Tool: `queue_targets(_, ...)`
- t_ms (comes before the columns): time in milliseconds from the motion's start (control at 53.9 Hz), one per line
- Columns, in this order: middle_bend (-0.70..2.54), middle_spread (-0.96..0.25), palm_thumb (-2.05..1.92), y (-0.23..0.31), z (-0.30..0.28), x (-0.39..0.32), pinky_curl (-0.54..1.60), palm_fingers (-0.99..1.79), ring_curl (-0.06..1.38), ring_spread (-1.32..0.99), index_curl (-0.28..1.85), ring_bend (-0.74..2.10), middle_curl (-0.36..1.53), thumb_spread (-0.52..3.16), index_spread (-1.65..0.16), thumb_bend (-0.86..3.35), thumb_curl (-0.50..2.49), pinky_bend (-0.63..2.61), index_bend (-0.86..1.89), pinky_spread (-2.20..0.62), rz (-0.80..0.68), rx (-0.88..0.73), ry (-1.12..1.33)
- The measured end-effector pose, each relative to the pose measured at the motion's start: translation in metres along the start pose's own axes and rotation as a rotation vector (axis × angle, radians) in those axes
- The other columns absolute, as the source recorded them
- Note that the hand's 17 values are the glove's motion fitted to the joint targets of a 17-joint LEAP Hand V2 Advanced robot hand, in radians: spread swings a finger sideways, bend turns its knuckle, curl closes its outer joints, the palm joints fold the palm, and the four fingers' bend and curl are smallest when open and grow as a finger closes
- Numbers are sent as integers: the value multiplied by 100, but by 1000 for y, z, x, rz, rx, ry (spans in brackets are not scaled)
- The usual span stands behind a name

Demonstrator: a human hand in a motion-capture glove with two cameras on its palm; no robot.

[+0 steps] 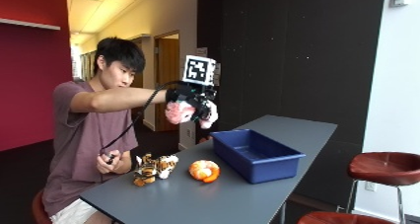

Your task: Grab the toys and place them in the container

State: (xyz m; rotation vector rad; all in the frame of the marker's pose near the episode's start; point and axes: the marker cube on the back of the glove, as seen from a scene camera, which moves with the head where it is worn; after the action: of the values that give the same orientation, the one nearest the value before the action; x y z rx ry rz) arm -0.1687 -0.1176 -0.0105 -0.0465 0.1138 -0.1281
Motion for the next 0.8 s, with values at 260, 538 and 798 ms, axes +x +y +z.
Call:
queue_targets(260, 132, -17, 58, -22, -66, -139, 39, 111, 62, -37, 71, 117, 77, 38, -15, 9, 95, 74, 119, -38, -286, 138, -62)
queue_targets(538, 132, -16, 57, -89, -49, -252, 40, 110, 63, -37, 76, 117, 78, 33, -15, 8, 103, 75, 116, -38, -267, 223, 15)
queue_targets(798, 108, -21, 43, -118, 18, -309, 49, 36, 68, -36, 82, 120, 77, 61, -16, -3, 101, 94, 81, -33, -383, -99, 138)
